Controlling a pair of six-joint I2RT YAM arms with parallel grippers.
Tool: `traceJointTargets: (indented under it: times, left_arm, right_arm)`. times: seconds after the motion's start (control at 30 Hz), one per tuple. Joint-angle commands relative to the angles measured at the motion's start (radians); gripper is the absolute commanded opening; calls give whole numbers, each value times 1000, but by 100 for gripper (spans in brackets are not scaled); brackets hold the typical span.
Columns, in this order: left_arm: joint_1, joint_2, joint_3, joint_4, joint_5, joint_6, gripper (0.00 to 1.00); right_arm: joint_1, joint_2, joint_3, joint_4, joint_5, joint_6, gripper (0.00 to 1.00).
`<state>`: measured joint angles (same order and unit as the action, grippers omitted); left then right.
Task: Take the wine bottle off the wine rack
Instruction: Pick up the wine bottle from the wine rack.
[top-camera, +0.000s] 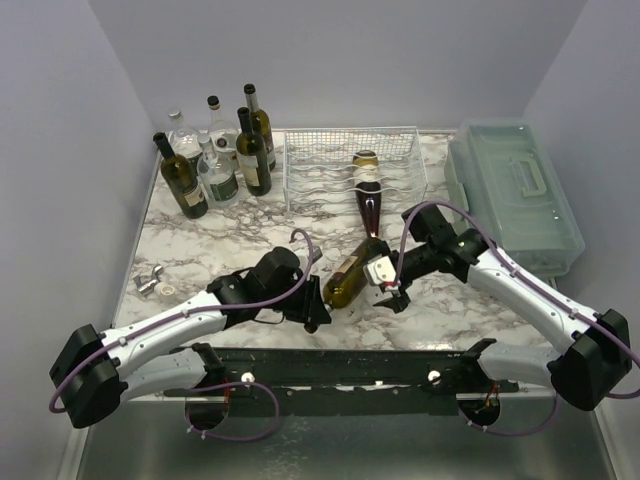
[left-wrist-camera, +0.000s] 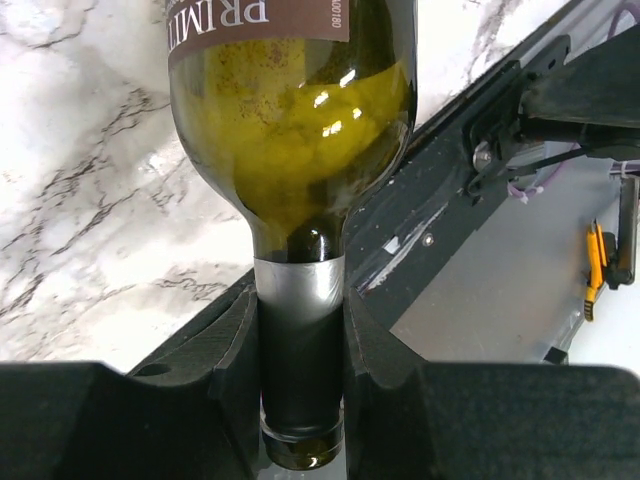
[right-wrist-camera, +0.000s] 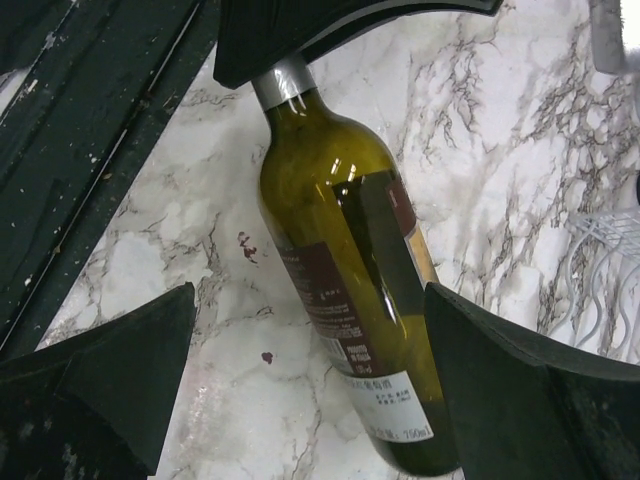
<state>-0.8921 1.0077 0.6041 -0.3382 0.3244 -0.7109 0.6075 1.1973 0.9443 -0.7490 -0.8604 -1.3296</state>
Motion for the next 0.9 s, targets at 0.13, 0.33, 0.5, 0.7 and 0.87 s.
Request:
traceJointTargets:
  times: [0.13,0.33,0.5,0.7,0.87]
  left_arm:
    - [-49,61,107,162,89,2,0]
    - [-71,96,123,187,117,-2,0]
    - [-78,116,129,212,141,-7,0]
    - [-82,137,134,233,166,-8,0]
    - [-85,156,137,250,187,-13,0]
  right_arm:
    - [38,23,-58,57,108,-7,99]
    - [59,30,-77,83,145,-9,99]
    - [73,30,-113,100,168,-14,99]
    - [83,24,-156,117,192,-22,99]
    - [87,25,-175,138,203,-23,99]
